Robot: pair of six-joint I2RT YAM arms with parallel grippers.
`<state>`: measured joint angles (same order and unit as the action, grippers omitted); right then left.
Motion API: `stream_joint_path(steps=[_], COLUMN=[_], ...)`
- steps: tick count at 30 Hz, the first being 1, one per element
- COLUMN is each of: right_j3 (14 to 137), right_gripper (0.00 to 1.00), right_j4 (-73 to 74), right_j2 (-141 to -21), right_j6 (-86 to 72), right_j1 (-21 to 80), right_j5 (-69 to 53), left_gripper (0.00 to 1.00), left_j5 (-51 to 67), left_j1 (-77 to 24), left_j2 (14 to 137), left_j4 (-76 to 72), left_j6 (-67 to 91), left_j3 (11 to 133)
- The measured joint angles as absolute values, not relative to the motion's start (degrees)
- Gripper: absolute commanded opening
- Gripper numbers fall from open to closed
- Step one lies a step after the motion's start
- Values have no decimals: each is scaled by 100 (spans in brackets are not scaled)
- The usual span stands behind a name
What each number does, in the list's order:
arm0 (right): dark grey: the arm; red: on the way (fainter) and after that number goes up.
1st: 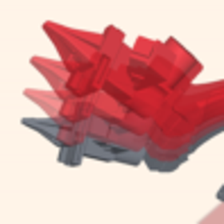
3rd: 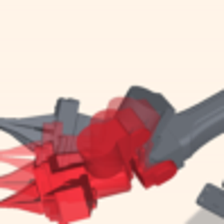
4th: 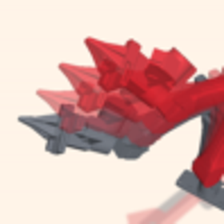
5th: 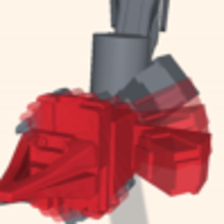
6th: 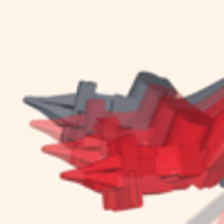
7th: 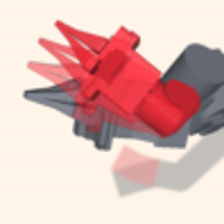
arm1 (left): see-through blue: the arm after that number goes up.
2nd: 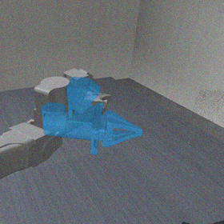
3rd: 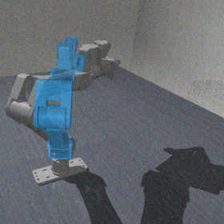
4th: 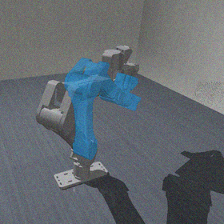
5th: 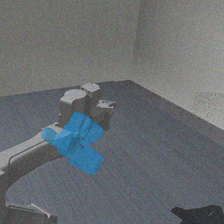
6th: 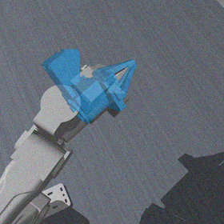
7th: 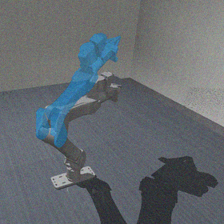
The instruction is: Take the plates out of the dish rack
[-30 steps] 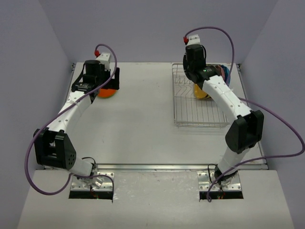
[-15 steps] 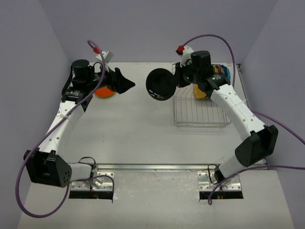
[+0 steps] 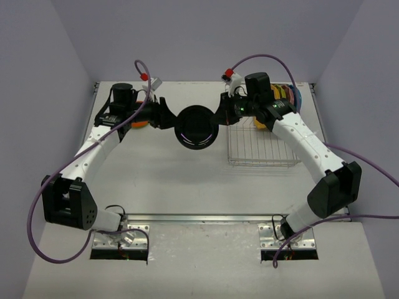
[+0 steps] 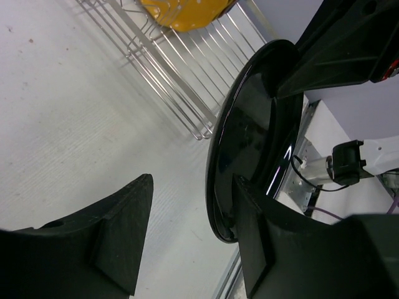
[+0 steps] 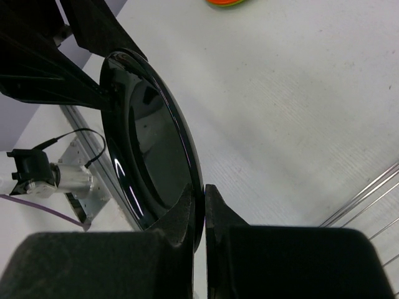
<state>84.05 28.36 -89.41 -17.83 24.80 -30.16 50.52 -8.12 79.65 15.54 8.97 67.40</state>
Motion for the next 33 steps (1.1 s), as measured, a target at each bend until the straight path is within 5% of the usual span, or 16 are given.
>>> stream_joint_path(steps=[3, 8, 12, 14, 15, 26, 33], right_j3=[8405, 8405, 8407, 8407, 8407, 8247, 8228], right_gripper=[0, 11, 57, 95, 99, 99, 99], right_j4=[2834, 2850, 2867, 2864, 2863, 2883, 2889], right_j2=[-8941, -8948, -8962, -8962, -8962, -8927, -8927], right_j6=[-1809, -1826, -1867, -1930, -1929, -1935, -1933], right_j1=[2491, 2491, 2491, 2491, 2491, 2366, 2333], right_j5=[-3057, -3054, -2970, -2773, -2661, -1201, -1088], left_gripper=[39, 5, 0, 0, 0, 0, 0], left_j5=[5068, 5120, 5105, 5111, 5123, 4146, 3535], left_j1=[-880, -942, -918, -809, -698, 1596, 1951], left_j2=[8050, 8168, 8201, 8290, 8360, 10597, 11510], left_j4=[1681, 1824, 1889, 1876, 1866, 1969, 2173], left_j6=[780, 639, 605, 681, 749, 1486, 1685], left_j3=[6740, 6740, 6740, 6740, 6740, 8253, 9016])
